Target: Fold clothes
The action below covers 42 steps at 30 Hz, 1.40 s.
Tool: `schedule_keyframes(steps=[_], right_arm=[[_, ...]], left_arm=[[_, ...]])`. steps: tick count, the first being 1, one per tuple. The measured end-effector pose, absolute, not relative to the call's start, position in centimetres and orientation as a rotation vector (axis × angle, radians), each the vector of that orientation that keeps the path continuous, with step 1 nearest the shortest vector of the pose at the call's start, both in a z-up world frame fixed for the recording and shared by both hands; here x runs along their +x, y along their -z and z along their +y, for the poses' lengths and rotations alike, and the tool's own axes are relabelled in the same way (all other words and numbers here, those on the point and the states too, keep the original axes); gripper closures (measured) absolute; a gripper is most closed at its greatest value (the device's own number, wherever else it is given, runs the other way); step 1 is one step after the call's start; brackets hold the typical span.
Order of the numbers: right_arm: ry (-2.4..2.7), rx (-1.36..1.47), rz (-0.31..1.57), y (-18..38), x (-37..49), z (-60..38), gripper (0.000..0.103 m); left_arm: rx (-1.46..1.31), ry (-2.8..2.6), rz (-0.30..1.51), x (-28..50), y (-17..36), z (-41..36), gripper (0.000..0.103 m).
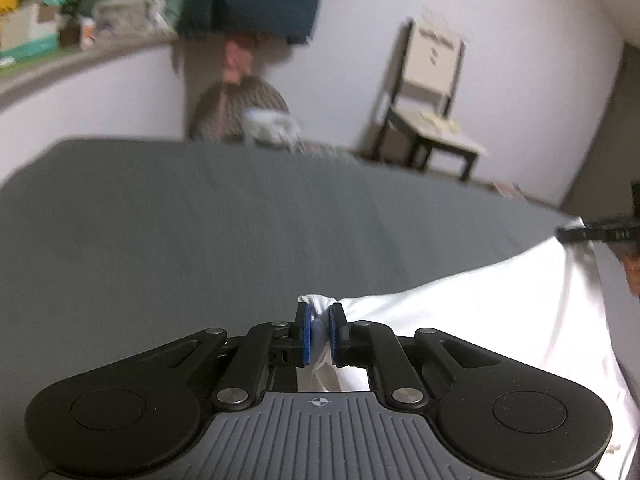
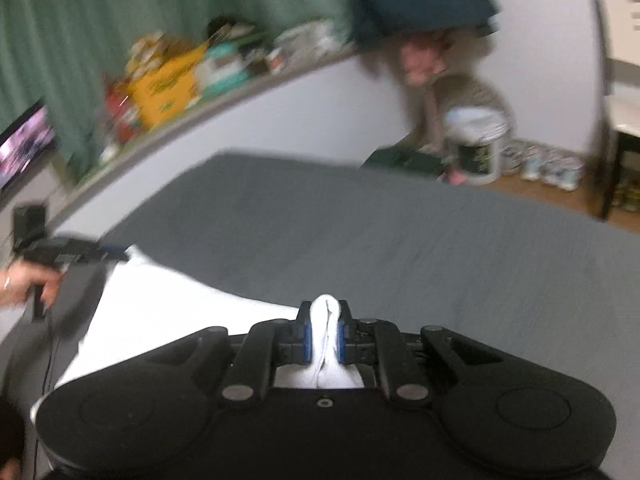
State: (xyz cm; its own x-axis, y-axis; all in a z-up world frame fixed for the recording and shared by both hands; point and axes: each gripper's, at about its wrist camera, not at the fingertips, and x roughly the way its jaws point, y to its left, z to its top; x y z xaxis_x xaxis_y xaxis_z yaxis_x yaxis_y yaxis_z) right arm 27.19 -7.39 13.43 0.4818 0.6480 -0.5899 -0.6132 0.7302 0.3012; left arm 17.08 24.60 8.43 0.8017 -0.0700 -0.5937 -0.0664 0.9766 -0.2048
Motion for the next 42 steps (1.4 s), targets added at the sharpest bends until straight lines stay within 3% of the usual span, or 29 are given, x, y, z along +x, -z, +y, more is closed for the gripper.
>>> schedule_keyframes(steps=[6,14,25,26,28,30,31,42], right_arm=[[-0.751,0.044,0.718,-11.3,26.1,-6.6,0.091],[-0.923,0.074,0.57,-14.9,17.9,-13.1,0.091],[-0.887,-0.43,0.673,-11.9,3.8,-10.8,0.09],[-0.875,-0.476,0.681,-11.5,3.3,-10.1,0.088],[-0.818,-0.615,0.65,-10.9,1.8,-8.2,0.077],[-0.813,-0.738,0.603,-10.5,0.3,-6.9,0.06],[-0.802,-0.807,0.572,-10.1,-0.6,-6.2,0.057],[-0.616,-1.27,0.413,-3.7,-3.8,-0.7,0.056]], left_arm=[[-0.155,0.016,0.584,16.4,-8.6,23.9,0.094],[-0.11,0.179,0.405,7.1,-12.4,23.6,0.095],[0.135,0.212,0.499,-4.2,-10.7,19.8,0.094],[0.16,0.186,0.504,-4.4,-10.7,19.3,0.088],[0.255,0.166,0.534,-4.4,-10.6,17.9,0.065],[0.379,0.169,0.544,-4.5,-10.6,16.1,0.012],[0.445,0.176,0.538,-4.8,-10.6,15.1,0.006],[1.17,0.129,0.607,-2.8,-7.0,7.6,0.007]])
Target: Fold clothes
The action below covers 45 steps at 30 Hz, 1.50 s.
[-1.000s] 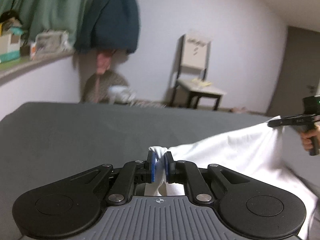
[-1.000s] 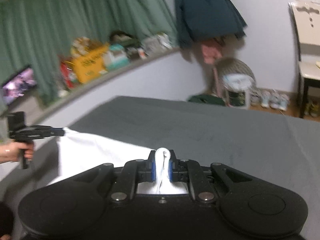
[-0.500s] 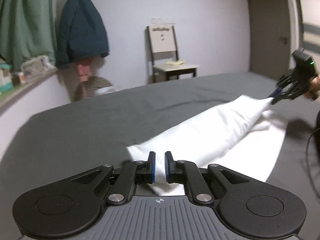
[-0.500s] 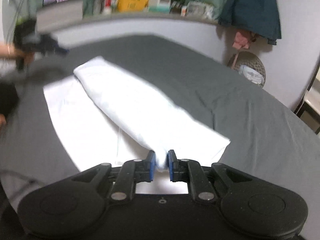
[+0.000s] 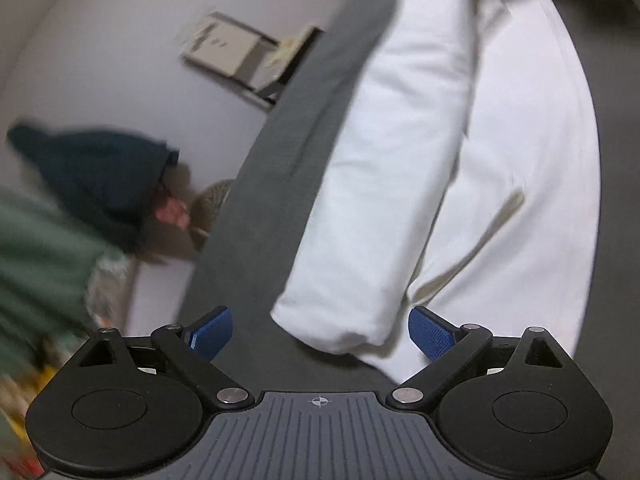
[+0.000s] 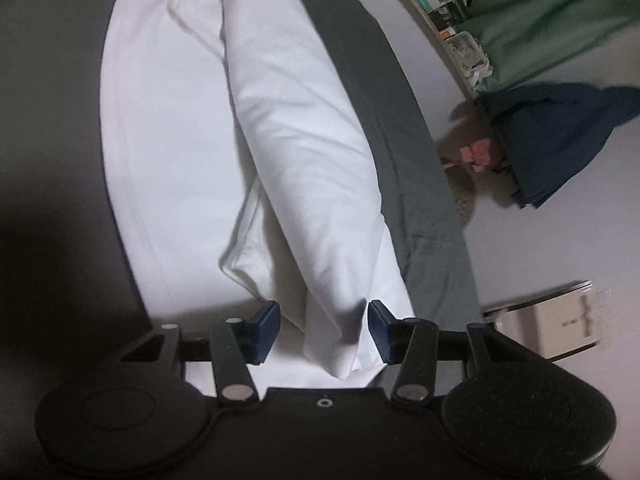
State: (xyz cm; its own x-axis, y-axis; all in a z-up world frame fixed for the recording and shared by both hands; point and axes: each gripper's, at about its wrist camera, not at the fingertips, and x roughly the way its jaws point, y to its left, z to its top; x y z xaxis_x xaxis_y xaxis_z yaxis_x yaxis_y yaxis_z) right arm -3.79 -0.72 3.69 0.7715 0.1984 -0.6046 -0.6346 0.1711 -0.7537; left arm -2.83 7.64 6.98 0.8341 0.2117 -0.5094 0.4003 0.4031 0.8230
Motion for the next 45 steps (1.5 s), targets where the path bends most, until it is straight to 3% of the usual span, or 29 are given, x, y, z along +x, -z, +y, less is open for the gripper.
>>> schedule_keyframes(steps=[7,12,13,15,28,37,45], right_arm=[[-0.537,-1.314,0.378,-2.5,-3.3,-1.1,0.061],[-0.571,-1.363,0.34,-2.0,-3.2,-0.4,0.071],[-0.576,-1.371,0.331,-2.0,-3.3,-0.3,0.072],[-0.58,-1.351,0.337,-2.6,-3.1,-0.3,0.084],[-0.498,-1.286,0.184,-11.1,-2.5,-2.8,0.089],[-0.818,-1.499,0.466,-5.4,-4.9,-3.8,0.089],[-0.846,-1.516,0.465,-6.0,-4.7,-4.5,0.089]], left_arm=[[1.507,0.225,0.624,-2.7,-3.9,5.6,0.018],[1.578,0.255,0.637,-1.9,-3.0,5.1,0.063],[1.584,0.269,0.645,-1.9,-2.9,5.0,0.065],[1.544,0.273,0.658,-1.7,-3.4,5.2,0.085],[1.343,0.192,0.424,-7.4,-14.2,4.9,0.089],[1.265,0.461,0.656,-12.0,-7.0,4.6,0.089],[1.132,0.451,0.602,-12.5,-8.9,6.0,0.089]])
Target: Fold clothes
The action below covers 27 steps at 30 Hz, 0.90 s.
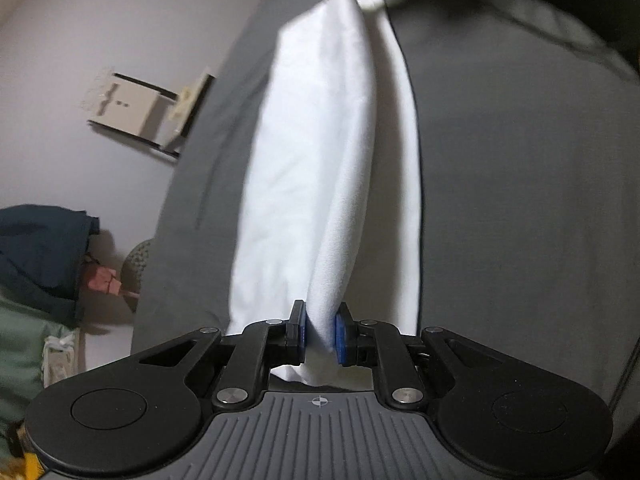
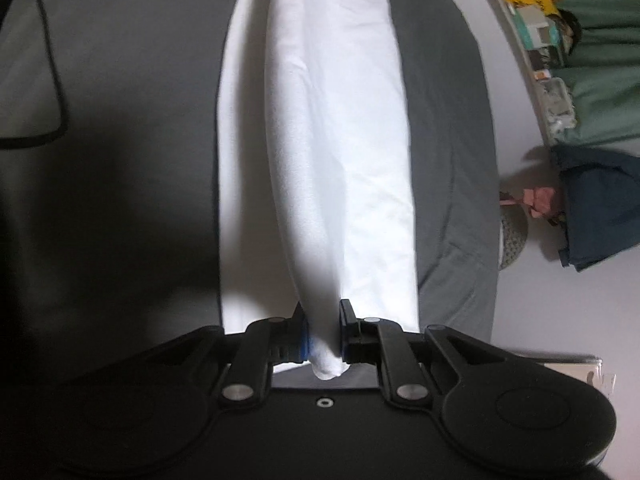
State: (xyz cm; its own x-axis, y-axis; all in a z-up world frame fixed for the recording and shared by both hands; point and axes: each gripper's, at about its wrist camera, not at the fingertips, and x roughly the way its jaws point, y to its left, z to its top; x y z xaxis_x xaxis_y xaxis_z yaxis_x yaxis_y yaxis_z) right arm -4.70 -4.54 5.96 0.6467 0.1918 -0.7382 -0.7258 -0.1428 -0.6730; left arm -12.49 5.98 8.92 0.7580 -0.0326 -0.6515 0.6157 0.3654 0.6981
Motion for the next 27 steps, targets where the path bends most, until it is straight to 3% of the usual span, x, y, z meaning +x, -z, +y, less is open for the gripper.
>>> schedule_keyframes(steps=[8,11,13,14,15,19,21,24,27], right_arm=[[-0.845,-1.527,0.532,-3.2,-4.9,-3.9,0.081],[-0.82,-1.451,0.593,-4.7,-4.0,-4.6,0.065],[-0.812,-1.338,0.662,-6.4,-3.5,-5.6,0.057],[-0.807,-1.266,0.695,-7.4,-3.1,-6.0,0.057],[-0.805,-1.166,0.73,-8.5,-2.7,-6.6,0.057],[-0.787,-0.657,0.812,-12.7,-1.3,-8.8,0.048],[-0.751,-0.384,0.807,-14.2,-0.2,-9.6,0.022],[-0.678,0.045,0.804,-13.9,0.4,-10.9,0.021],[-0.605,0.244,0.76,-11.9,2.7,-8.7,0.021]], left_arm=[[1.088,0.455,0.703,-11.7,-5.6,6.6,0.085],[1.005,0.43,0.732,-11.9,-6.5,6.8,0.08],[0.919,0.438,0.771,-12.1,-7.5,7.5,0.054],[0.884,0.434,0.765,-12.7,-8.2,7.8,0.03],[0.851,0.426,0.75,-13.5,-9.0,8.1,0.023],[0.704,0.344,0.694,-14.0,-11.8,9.2,0.023],[0.564,0.316,0.66,-12.8,-13.3,9.8,0.023],[0.286,0.283,0.58,-11.0,-14.5,9.6,0.023],[0.028,0.24,0.485,-7.8,-13.5,8.9,0.023]])
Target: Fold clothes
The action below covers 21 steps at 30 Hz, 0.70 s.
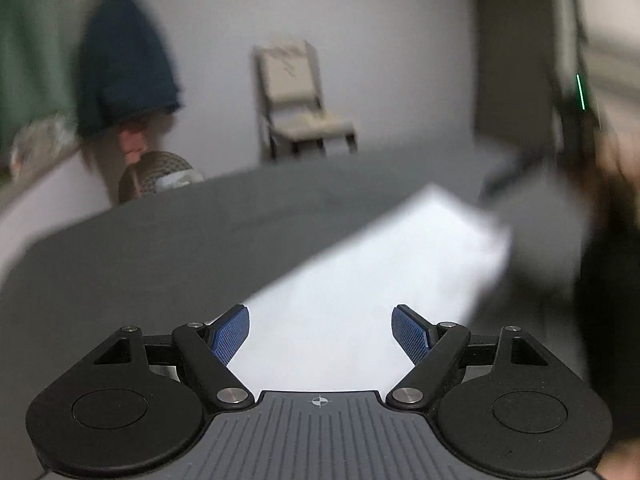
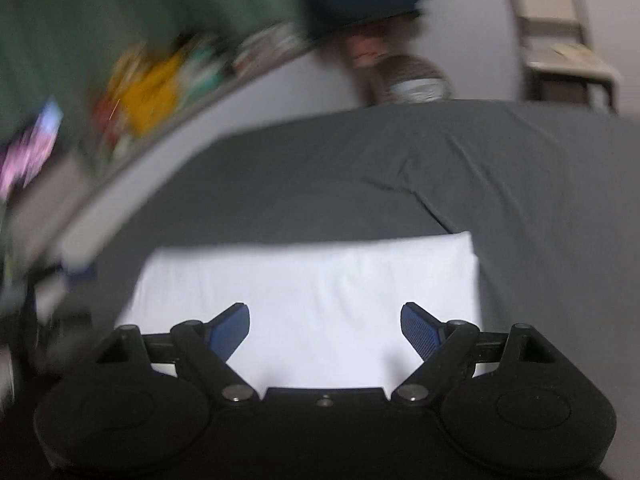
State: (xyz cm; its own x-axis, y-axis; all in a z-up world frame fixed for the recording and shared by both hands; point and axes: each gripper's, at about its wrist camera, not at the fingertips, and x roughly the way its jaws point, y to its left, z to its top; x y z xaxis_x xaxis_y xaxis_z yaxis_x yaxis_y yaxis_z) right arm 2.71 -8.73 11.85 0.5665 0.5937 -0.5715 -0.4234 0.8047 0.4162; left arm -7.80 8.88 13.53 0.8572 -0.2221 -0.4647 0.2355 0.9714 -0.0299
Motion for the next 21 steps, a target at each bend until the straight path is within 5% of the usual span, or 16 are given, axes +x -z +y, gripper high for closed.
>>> schedule_keyframes(steps=[5,13,21], right_arm=[[-0.515,0.123,0.706,-9.0,5.0,-2.2,0.021],[-0.538,-0.115,0.676,-4.5,4.8,0.7,0.018],[-0.473,-0.028,0.586,-6.2,3.5,-0.8,0.017]], left_arm=[[-0.124,0.118,0.408,-2.0,-8.9,6.6,0.023],[-0.093,0.08,0.536,1.4,-1.9,6.2,0.023],[-0.148,0.064,0.429,0.4,-4.0,5.3,0.023]])
